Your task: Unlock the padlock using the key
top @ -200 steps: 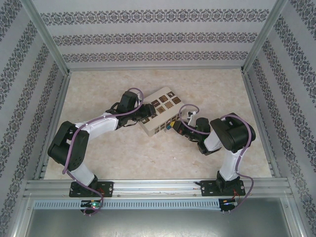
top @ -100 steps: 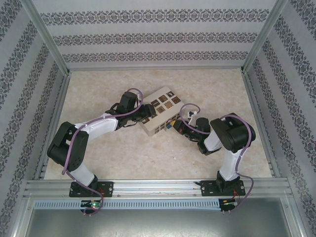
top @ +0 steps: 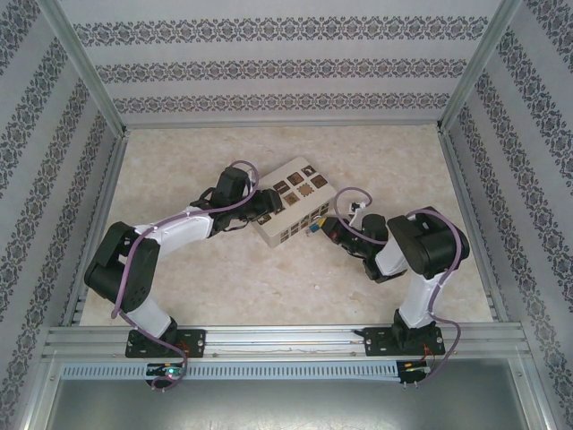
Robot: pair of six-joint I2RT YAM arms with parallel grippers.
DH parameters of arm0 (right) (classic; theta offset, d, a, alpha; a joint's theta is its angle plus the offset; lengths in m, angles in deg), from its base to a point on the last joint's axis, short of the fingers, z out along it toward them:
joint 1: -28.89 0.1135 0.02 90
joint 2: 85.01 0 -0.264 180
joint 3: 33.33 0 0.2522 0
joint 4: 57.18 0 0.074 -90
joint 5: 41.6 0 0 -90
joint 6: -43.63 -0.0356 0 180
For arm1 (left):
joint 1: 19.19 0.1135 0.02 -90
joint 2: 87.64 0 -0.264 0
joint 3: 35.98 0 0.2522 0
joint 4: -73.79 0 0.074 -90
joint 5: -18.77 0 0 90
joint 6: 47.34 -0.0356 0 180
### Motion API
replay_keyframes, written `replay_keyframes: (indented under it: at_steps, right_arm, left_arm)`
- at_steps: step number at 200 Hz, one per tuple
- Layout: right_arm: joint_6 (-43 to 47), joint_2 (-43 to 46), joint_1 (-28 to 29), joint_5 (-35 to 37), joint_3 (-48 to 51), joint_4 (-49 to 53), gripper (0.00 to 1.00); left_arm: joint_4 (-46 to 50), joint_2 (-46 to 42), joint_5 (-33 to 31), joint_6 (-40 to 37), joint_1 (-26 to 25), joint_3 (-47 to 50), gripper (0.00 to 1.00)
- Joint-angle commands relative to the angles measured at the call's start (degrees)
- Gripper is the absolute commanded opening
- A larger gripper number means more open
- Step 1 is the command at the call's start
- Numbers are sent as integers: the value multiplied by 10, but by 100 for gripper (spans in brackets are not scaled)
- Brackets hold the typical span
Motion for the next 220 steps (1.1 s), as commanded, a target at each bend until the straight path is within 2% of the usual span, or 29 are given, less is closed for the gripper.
replay_keyframes:
  at_steps: [1,71,122,166,220]
  right_arm:
    - [21,28,-10,1,8,-6,0]
    - [74,128,-28,-8,11,111,0]
    - [131,220,-32,-7,-4,253,0]
    - [187,308,-30,1,-14,386,0]
    - [242,405,-20,15,-53,536,0]
  left_arm:
    - [42,-11,0,9,0,18,46]
    - [65,-76,-34,-22,3,11,49]
    - [115,-158,-119,-79,8,29,55]
    - [126,-237,-194,-126,11,67,69]
    - [93,-321,-223,-229,24,104,85]
